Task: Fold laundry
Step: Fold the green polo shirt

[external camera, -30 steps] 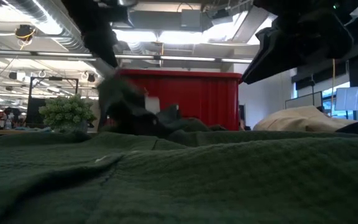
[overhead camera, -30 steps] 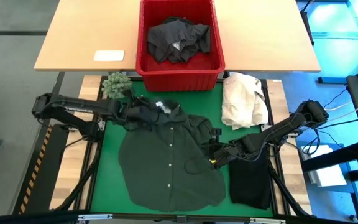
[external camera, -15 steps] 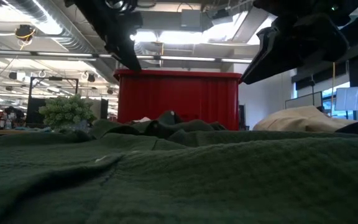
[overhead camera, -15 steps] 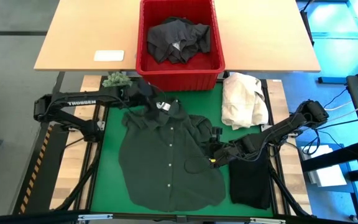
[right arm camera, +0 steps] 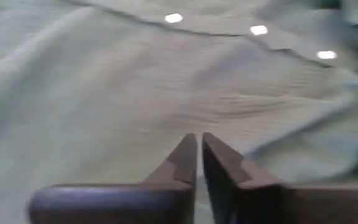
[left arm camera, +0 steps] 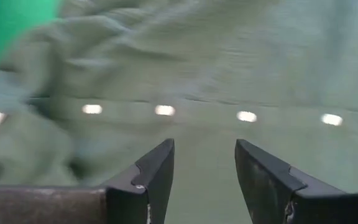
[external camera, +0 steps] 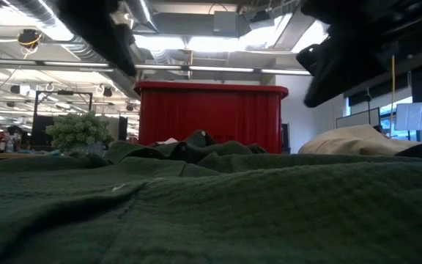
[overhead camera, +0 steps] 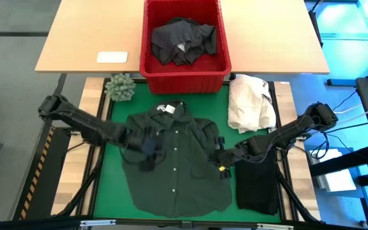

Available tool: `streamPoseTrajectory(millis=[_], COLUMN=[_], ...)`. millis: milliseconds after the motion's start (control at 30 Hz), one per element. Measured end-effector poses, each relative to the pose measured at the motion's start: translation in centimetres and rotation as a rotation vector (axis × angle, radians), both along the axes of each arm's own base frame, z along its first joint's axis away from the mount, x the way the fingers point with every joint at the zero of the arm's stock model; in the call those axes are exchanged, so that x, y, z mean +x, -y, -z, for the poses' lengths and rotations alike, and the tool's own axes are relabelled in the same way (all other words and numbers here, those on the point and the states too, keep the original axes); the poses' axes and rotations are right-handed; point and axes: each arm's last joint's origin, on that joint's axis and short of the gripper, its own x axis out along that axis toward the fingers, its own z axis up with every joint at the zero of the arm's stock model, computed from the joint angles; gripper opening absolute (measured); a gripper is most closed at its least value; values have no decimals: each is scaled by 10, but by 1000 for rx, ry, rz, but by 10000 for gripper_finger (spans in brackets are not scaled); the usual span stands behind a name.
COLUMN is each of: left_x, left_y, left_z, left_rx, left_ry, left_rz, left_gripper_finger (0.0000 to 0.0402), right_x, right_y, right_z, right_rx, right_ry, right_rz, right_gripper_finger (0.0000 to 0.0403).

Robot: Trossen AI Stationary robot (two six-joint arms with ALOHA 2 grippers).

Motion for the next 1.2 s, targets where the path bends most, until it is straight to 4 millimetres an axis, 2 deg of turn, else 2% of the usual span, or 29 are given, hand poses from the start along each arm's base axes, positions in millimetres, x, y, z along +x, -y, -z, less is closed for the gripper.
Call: streamPoseTrajectory(millis=[133,300,500,700,833,933,1200], left_x=[-4,-10,-15,-20,-22,-27,-31], left_y=[35,69,98,117,125,130,149], left_z=[15,40,71,105,111,109,95], left_rx=[-33,-45,-54,-124,-186,-230,-385], left_ry=[-45,-123,-214,-384,-442,-456,-524], left_rz=[43,49,41,54,42,42,126], left_gripper_finger=[163,163,163,163,162,162,162], right_x=[-2,0,6,10,10,9,4], right_y=[-7,-14,-17,-20,-23,-27,-56], right_z=[3,17,40,61,68,68,62], right_rx=[62,91,108,126,189,240,459], right_ry=[-41,-109,-194,-274,-323,-338,-342], right_rz=[-98,-143,-118,-91,-95,-115,-300], right_gripper_finger=[11,3,4,4,5,4,2])
